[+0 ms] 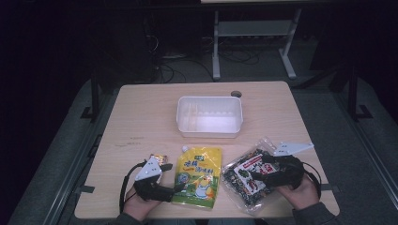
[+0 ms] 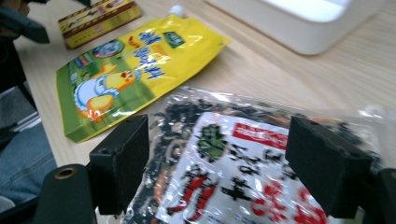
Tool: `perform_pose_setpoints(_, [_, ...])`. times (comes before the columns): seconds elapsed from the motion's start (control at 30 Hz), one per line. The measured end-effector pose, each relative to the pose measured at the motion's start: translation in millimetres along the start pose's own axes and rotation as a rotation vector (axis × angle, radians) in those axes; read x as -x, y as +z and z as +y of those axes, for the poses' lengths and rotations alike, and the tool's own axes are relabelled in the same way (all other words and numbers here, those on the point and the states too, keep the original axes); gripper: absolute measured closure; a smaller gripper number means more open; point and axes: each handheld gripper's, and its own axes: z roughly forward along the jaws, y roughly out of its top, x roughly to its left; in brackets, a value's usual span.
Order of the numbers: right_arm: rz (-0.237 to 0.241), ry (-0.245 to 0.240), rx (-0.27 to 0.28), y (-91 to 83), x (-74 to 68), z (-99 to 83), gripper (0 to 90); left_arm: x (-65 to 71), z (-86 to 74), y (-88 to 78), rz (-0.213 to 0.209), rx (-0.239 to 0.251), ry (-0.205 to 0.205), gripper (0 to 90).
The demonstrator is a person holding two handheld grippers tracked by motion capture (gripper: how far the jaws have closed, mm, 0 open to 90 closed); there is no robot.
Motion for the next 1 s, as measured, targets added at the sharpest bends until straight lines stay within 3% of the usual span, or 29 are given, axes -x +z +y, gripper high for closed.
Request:
perform_pose_setpoints(0.4, [-0.11, 0.133, -0.007, -34.3, 36.2, -13.2, 23.5, -0.2, 0.0, 1.2, -0.001, -0.006, 0.0, 16.1])
perform_pose_setpoints(1.0, [-0.242, 0.288, -0.082, -57.4, 63.6, -38.5, 32.7, 1.3, 0.0, 1.7, 0.003, -0.007, 0.001, 16.1])
